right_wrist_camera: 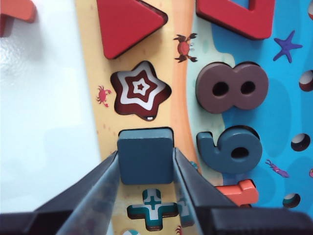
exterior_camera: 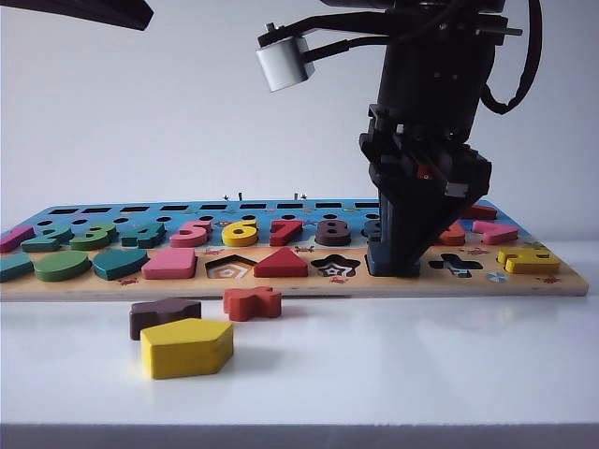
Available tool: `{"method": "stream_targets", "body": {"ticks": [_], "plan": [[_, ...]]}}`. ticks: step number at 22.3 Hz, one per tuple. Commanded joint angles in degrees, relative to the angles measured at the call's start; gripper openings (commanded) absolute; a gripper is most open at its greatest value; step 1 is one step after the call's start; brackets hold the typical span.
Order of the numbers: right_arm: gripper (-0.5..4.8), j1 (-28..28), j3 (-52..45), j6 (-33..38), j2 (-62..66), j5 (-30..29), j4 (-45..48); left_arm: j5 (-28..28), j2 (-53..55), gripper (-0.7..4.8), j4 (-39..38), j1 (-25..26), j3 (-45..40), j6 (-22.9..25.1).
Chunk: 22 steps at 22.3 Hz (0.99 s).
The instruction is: Insert the cube into the slot.
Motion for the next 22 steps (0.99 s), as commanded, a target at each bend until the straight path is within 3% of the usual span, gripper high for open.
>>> {"method": "stream_targets", "body": {"ticks": [1, 11, 13, 22], "plan": [[-0.05, 0.09, 0.31, 0.28, -0.15, -0.28, -0.11, -0.09, 0.0, 0.17, 0.85, 0.0, 0.11, 0.39], [0.65, 0.09, 0.33, 3.02, -0.31, -0.33, -0.04, -0.09, 0.0, 0.17, 0.85, 0.0, 0.11, 0.39], [1.03, 0.09, 0.33, 3.06, -0.92, -0.81, -0.09, -0.09, 0.02, 0.17, 0.85, 0.0, 0.11, 0.42], [1.51, 0.02, 0.33, 3.41, -2.78, -1.86, -0.15, -0.09, 0.02, 0.17, 0.85, 0.0, 0.11, 0.39]]}}
